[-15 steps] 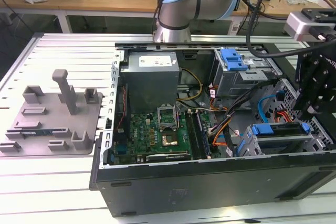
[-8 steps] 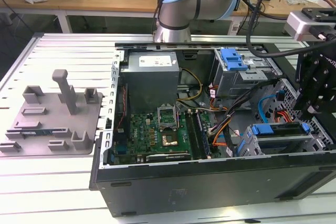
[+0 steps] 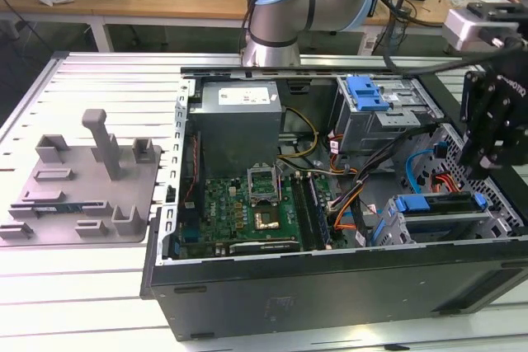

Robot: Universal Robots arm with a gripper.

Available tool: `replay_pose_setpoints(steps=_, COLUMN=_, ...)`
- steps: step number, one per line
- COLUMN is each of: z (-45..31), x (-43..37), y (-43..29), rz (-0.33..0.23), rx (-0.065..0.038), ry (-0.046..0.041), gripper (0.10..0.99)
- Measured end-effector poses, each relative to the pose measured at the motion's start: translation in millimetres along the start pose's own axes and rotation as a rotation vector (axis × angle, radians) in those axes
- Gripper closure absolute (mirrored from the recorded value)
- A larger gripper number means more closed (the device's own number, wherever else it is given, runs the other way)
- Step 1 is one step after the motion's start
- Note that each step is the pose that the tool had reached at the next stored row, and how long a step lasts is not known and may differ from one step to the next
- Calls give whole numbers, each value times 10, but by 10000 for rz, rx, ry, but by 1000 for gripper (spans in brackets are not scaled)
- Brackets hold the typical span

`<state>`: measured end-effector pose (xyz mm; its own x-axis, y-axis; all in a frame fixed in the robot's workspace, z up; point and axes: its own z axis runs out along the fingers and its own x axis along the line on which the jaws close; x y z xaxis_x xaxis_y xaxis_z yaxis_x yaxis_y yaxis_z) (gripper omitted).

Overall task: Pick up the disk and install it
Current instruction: 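Insert the second disk wire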

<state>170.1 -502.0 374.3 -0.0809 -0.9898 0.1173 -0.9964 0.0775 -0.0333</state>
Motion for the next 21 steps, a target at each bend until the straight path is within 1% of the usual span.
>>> replay_pose_setpoints(steps=1, z=-41, x=-22, y=0, rz=-4, rx=4, ry=113, gripper=780)
replay_pose_setpoints(steps=2, z=-106, x=-53, y=1, rz=-8, rx=12, ry=267, gripper=780)
replay_pose_setpoints(steps=3, z=-157, x=-80, y=2, rz=-11, rx=20, ry=390, gripper=780)
replay_pose_setpoints(steps=4, z=-193, x=-104, y=3, rz=-16, rx=29, ry=494, gripper=780)
replay_pose_setpoints(steps=5, z=-235, x=-158, y=7, rz=-31, rx=45, ry=672, gripper=780)
replay_pose_setpoints(steps=6, z=-251, x=-217, y=17, rz=-66, rx=34, ry=872, gripper=780)
replay_pose_setpoints(steps=7, z=-263, x=-312, y=42, rz=-144, rx=-15, ry=1177, gripper=780)
replay_pose_setpoints(steps=8, z=-271, x=-376, y=62, rz=-159, rx=-3, ry=1358, gripper=780)
replay_pose_setpoints(steps=9, z=-277, x=-430, y=78, rz=-165, rx=7, ry=1475, gripper=780)
replay_pose_setpoints(steps=10, z=-281, x=-478, y=96, rz=-170, rx=14, ry=1571, gripper=780)
replay_pose_setpoints(steps=11, z=-282, x=-505, y=112, rz=-173, rx=17, ry=1622, gripper=780)
replay_pose_setpoints(steps=13, z=-277, x=-559, y=163, rz=-178, rx=29, ry=1768, gripper=780)
replay_pose_setpoints(steps=17, z=-255, x=-570, y=240, rz=-187, rx=26, ry=1975, gripper=780)
replay_pose_setpoints(steps=21, z=-217, x=-572, y=274, rz=-198, rx=20, ry=2032, gripper=780)
